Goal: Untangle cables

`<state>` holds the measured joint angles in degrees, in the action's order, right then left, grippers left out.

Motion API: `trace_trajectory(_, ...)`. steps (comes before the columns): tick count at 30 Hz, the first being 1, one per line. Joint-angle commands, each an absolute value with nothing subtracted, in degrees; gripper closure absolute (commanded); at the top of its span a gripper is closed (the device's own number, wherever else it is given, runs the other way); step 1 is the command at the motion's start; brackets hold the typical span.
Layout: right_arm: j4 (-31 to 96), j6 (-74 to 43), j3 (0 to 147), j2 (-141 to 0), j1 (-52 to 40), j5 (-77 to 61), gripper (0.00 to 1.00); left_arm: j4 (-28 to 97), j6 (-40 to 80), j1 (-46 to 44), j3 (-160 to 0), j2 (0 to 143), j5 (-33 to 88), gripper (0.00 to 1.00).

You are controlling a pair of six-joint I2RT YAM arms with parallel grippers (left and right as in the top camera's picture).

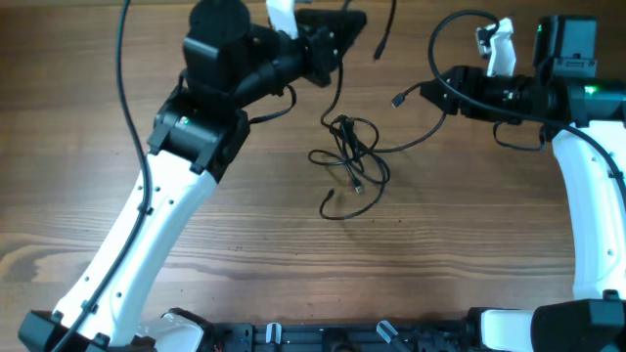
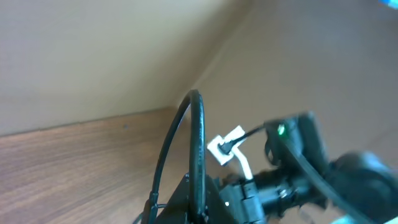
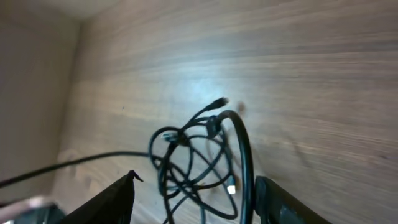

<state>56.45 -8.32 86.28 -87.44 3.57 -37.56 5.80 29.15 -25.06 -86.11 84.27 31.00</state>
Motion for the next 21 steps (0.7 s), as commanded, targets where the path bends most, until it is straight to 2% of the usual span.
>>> trace_trajectory(1,56.1,-13.72,88.97,-87.53,6.52,-32.75,0.36,3.79,40.84,-23.81,-86.28,82.81,29.3,0.96)
trace_trajectory(6,56.77,-11.0,89.67,-87.55,7.4,-33.12,0.35,2.66,40.99,-23.77,-86.28,82.81,29.5,0.96)
trace_trajectory(11,59.96,-5.06,89.19,-88.14,6.55,-33.45,0.36,9.91,40.16,-23.4,-86.28,82.94,28.8,0.96)
trace_trajectory(18,58.54,-0.01,88.38,-93.21,-0.73,-32.38,0.42,15.14,35.81,-21.82,-86.26,82.94,28.38,0.96)
trace_trajectory(21,57.6,-0.21,88.38,-95.96,-3.73,-30.35,0.49,17.06,34.7,-21.82,-86.26,82.94,26.63,0.96)
